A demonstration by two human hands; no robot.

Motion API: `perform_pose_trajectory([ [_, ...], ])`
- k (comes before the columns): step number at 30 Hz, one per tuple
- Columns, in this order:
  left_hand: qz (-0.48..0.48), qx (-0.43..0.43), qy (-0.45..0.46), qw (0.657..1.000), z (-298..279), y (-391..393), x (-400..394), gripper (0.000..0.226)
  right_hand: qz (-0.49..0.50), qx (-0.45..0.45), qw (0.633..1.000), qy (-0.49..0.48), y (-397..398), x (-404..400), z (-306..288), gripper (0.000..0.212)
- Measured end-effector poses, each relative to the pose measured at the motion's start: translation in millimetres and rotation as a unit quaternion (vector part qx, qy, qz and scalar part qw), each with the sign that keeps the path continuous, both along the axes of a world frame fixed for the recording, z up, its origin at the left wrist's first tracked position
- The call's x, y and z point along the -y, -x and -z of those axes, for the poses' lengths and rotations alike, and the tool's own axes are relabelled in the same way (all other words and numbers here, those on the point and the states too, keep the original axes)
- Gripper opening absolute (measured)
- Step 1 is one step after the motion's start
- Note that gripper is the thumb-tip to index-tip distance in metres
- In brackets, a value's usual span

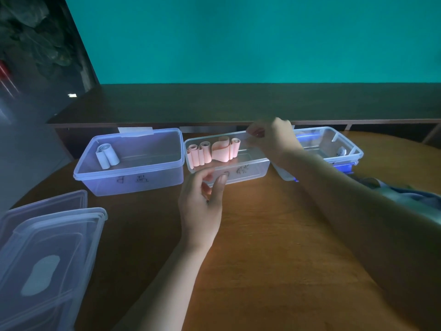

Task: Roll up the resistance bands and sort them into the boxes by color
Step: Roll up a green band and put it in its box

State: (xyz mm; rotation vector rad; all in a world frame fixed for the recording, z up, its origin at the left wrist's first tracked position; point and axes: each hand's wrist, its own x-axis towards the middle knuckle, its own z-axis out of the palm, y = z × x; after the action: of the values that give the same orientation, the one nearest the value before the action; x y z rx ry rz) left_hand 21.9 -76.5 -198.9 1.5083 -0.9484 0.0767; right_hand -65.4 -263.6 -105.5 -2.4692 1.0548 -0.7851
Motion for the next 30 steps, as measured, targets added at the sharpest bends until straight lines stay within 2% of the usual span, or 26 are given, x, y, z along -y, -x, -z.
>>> perform_pose_trajectory([
  [5,0.000,-0.003,-0.036,0.999,3,6,-2,0.028,0.040,0.096,0.991,-0.087,54,-55,16,0.020],
  [8,0.043,-0.056,-0.104,0.992,-1,22,-12,0.029,0.071,0.130,0.977,-0.152,100,-105,44,0.023],
  [11,0.086,-0.075,-0.183,0.977,-2,48,-26,0.034,0.127,0.157,0.966,-0.164,152,-144,73,0.018],
  [13,0.099,-0.067,-0.202,0.972,-3,68,-33,0.035,0.138,0.175,0.959,-0.172,181,-161,77,0.017],
  [17,0.111,-0.045,-0.212,0.970,-2,112,-40,0.035,0.149,0.156,0.960,-0.181,229,-181,73,0.011],
  [22,0.132,0.006,-0.212,0.968,-4,155,-36,0.032,0.185,0.210,0.944,-0.174,275,-194,79,0.013],
  [26,0.198,0.034,-0.201,0.959,-6,198,-26,0.033,0.185,0.240,0.937,-0.176,289,-203,85,0.017],
  [30,0.270,0.121,-0.170,0.940,-16,227,-2,0.037,0.186,0.252,0.934,-0.173,291,-205,88,0.019],
])
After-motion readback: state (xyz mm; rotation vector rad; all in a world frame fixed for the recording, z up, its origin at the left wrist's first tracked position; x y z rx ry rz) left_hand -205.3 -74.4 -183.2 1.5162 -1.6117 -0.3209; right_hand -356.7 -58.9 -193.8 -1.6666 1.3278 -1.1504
